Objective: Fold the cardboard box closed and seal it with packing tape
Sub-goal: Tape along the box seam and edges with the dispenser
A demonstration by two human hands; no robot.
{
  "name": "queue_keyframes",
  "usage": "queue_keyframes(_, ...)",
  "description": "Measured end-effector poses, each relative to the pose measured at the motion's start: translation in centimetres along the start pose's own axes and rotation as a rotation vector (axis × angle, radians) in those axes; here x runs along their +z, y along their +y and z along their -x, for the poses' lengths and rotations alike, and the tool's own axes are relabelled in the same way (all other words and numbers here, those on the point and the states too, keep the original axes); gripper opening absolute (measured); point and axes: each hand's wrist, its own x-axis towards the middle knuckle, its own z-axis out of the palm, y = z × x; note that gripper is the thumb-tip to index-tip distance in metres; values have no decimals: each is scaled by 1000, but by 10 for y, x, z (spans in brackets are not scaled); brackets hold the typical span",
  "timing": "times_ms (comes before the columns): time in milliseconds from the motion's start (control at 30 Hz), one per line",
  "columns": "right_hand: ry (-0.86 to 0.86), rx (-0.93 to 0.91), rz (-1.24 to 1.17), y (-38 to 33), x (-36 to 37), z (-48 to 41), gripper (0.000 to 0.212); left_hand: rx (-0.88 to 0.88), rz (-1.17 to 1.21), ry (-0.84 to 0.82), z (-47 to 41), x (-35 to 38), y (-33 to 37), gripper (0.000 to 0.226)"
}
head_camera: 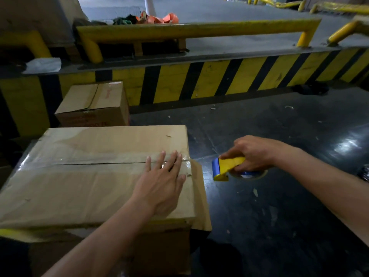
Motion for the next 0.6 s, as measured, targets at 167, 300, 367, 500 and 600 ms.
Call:
queue_keyframes(167,143,-29,-94,-6,5,6,57,-10,-7,-6,-4,-3,8,65)
queue_keyframes(300,300,20,-222,-25,-8,12,57,-33,38,33,0,-8,3,67)
queue_keyframes(367,383,69,-314,-38,-16,16,60,-32,48,59,2,-12,-6,65)
queue_keyframes(500,504,159,-469,-80,-30,18,65,-29,63,55,0,-22,-31,60)
queue_keyframes(600,564,217,-603,-120,-30,18,65,-15,63,6,-8,-31,-62,57)
